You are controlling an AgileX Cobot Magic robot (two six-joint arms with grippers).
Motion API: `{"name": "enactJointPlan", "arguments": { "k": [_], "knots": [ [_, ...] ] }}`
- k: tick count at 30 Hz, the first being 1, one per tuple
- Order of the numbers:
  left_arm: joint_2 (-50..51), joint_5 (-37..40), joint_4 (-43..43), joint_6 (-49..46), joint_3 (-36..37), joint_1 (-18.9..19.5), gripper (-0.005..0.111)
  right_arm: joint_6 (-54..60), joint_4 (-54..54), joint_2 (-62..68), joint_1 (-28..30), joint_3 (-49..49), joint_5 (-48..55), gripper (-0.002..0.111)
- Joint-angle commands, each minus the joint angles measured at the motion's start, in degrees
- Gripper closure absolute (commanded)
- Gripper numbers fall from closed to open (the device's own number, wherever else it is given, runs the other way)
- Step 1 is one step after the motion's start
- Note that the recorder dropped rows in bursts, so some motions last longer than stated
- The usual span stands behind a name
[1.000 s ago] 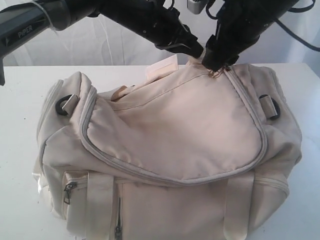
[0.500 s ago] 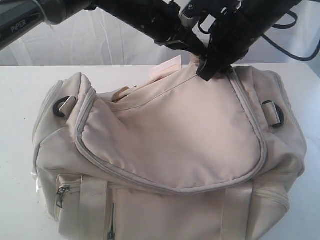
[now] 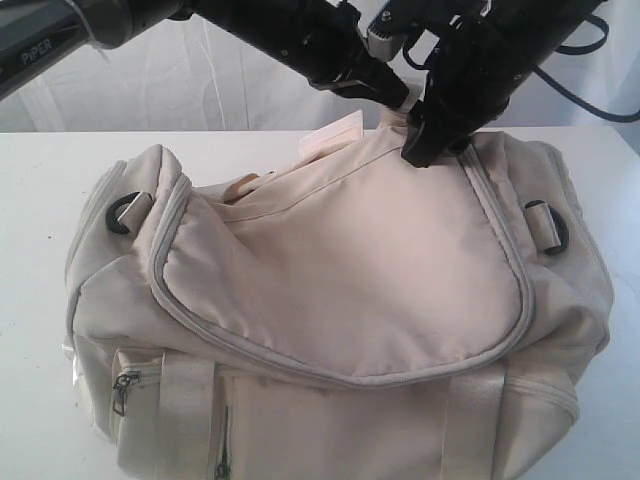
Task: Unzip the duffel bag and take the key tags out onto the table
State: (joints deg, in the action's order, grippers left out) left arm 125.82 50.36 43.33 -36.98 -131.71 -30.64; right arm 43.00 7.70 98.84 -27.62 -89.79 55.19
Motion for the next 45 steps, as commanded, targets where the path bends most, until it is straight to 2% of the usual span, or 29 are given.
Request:
{"name": "enactJointPlan", "arguments": {
  "k": [1, 6, 22, 32, 37, 45],
  "knots": [
    [-2.9, 0.2, 5.9, 0.8, -1.0, -0.3, 0.107, 0.1, -0.2, 0.7, 0.1, -0.1, 0.1, 0.060],
    [-2.9, 0.1, 5.9, 0.8, -1.0, -0.3, 0.107, 2.2, 0.0, 0.6, 0.1, -0.1, 3.4, 0.060],
    [-2.9, 0.1, 5.9, 0.8, -1.0, -0.3, 0.107, 2.2, 0.3, 0.5, 0.1, 1.4, 0.8, 0.060],
    [-2.9, 0.0, 5.9, 0.8, -1.0, -0.3, 0.107, 2.2, -1.8, 0.6, 0.1, 1.4, 1.6, 0.088],
    [-2.9, 0.0, 5.8, 0.8, -1.0, -0.3, 0.107, 1.8, -1.8, -1.4, 0.1, 1.2, 1.0, 0.108],
    [-2.9, -0.7, 5.4, 0.8, -1.0, -0.3, 0.107, 1.6, -2.5, -6.2, 0.1, 1.2, 1.6, 0.108]
  ]
}}
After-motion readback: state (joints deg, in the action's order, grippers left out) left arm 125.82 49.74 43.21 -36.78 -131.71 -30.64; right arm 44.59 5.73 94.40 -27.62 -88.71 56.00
